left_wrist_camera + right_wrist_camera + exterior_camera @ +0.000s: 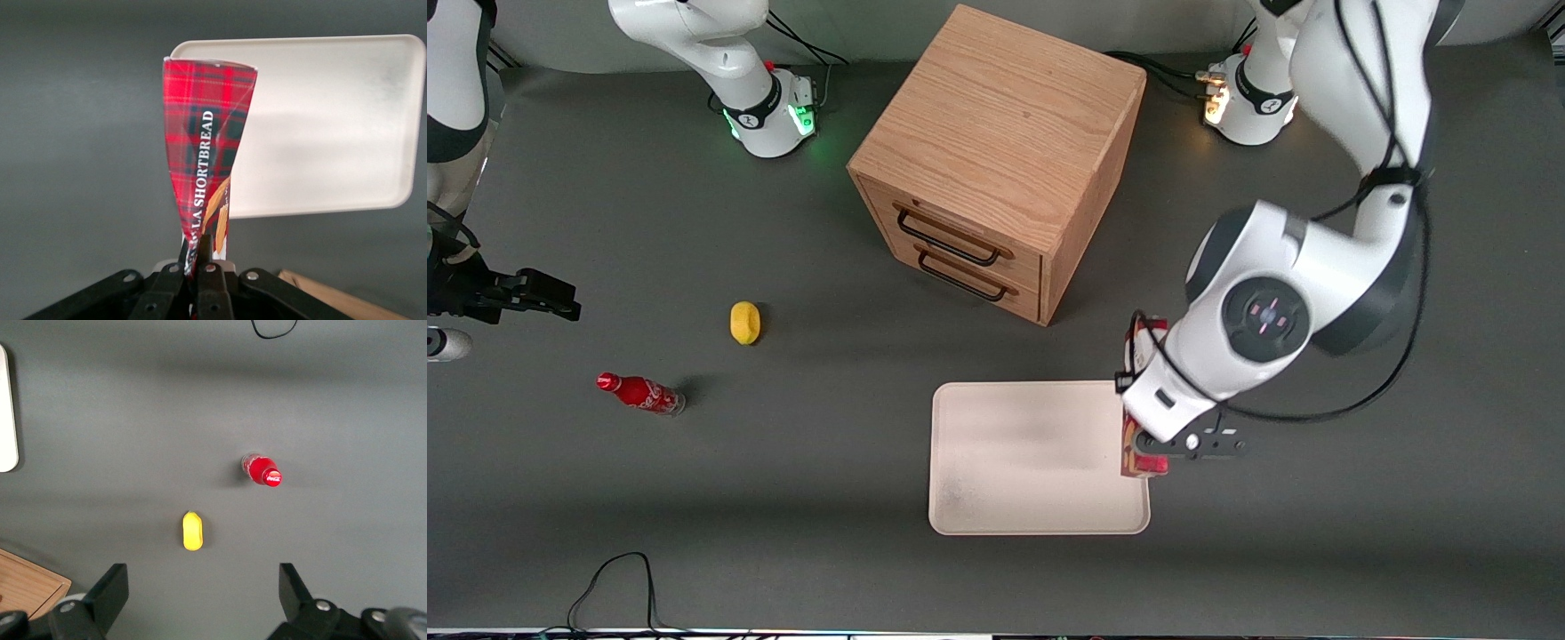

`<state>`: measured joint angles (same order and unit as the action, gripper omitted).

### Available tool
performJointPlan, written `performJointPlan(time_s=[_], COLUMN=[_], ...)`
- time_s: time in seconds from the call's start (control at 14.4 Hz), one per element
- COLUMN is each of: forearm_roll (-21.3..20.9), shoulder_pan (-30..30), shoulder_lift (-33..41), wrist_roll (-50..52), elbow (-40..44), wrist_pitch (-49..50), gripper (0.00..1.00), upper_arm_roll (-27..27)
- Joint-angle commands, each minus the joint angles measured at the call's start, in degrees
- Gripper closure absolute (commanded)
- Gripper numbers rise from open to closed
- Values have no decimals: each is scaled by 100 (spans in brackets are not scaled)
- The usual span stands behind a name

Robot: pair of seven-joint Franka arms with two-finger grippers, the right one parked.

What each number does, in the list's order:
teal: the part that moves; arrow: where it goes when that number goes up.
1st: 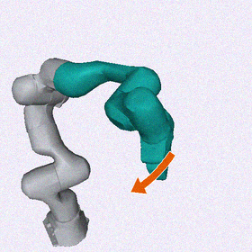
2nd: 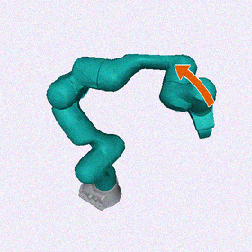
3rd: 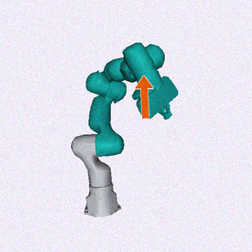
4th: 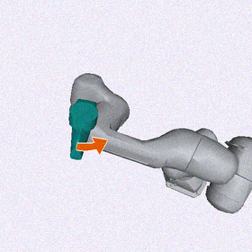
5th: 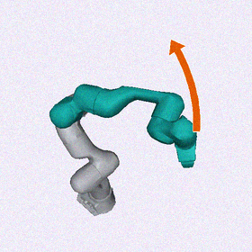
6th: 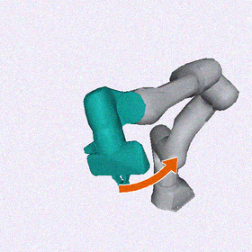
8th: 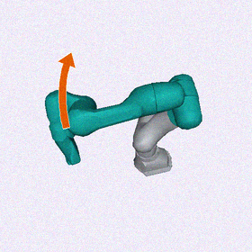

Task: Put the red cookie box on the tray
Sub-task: 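Carry the box over the white tray and lower it onto the tray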

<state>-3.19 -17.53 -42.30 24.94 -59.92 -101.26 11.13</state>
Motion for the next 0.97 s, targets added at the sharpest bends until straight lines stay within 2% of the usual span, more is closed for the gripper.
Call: performJointPlan(time_s=[0.0, 0.35, 0.49, 0.9], forearm_roll=[-41, -146, -304, -322], shoulder_pan=[13, 48, 48, 22], shoulder_lift=[-128, -629, -770, -929], wrist_roll=[-104, -42, -7, 167], elbow=[-308, -398, -398, -424], wrist_pitch=[-612, -1535, -1651, -1854], gripper=[100, 100, 100, 100], upper_arm_roll=[-50, -59, -67, -155])
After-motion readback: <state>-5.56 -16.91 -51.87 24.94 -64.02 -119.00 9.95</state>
